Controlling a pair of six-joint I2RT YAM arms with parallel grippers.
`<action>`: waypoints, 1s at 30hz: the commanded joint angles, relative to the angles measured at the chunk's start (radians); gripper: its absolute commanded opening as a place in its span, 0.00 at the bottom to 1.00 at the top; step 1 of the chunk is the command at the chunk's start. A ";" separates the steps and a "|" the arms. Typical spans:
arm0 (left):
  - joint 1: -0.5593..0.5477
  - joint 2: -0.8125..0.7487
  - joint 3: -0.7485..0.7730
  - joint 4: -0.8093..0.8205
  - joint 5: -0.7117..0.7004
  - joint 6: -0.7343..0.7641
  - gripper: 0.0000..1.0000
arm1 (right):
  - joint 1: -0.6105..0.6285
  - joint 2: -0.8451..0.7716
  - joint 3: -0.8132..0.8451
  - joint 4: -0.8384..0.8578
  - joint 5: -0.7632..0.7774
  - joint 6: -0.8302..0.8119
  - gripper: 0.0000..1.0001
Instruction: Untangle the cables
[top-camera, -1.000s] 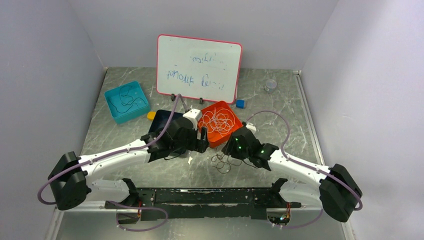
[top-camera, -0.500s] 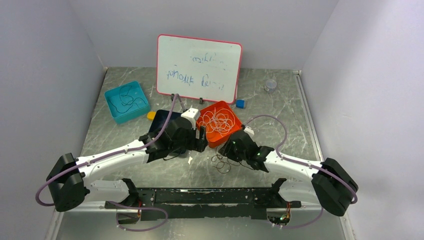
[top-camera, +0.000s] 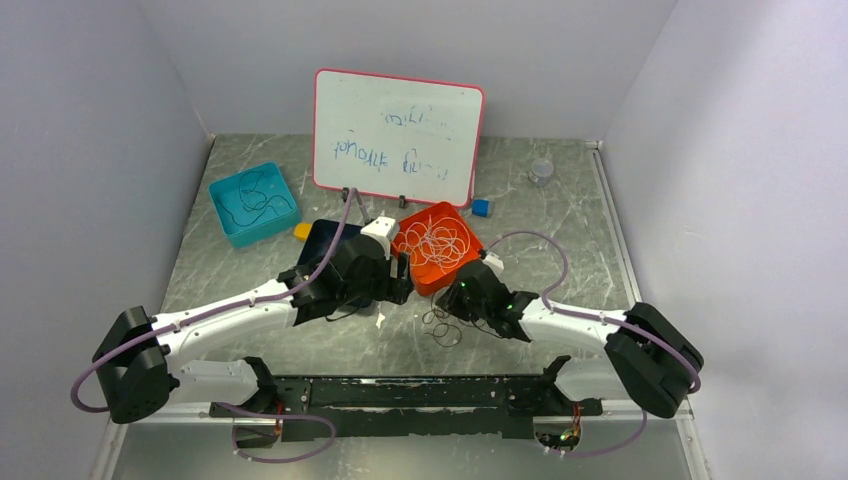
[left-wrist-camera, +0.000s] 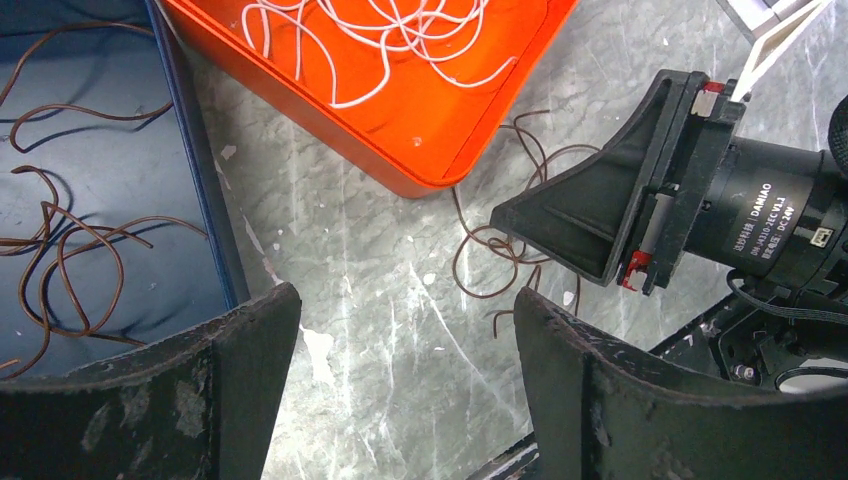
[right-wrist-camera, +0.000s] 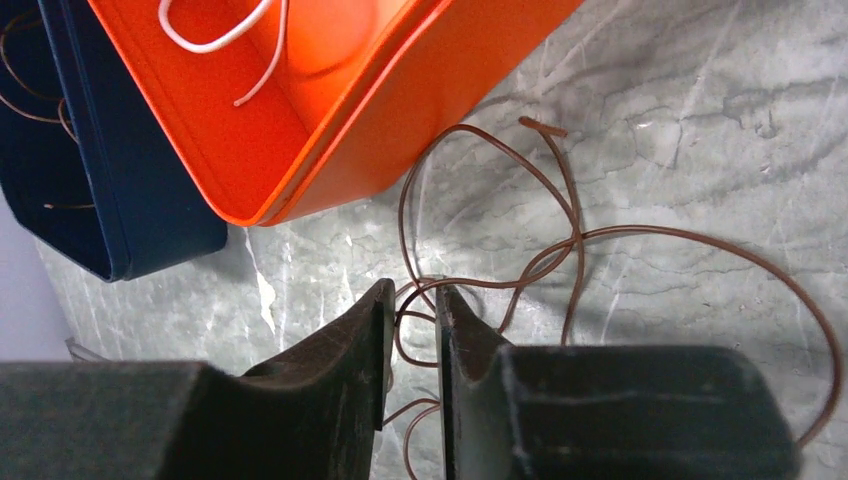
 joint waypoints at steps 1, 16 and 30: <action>-0.004 -0.025 0.002 -0.012 -0.023 0.009 0.82 | 0.002 -0.026 -0.018 0.025 0.040 0.006 0.23; -0.004 0.007 0.017 0.003 -0.014 0.015 0.81 | 0.001 -0.201 -0.009 -0.155 0.159 -0.040 0.05; -0.004 0.013 0.021 -0.004 -0.019 0.011 0.81 | 0.000 -0.117 0.024 -0.104 0.121 -0.094 0.39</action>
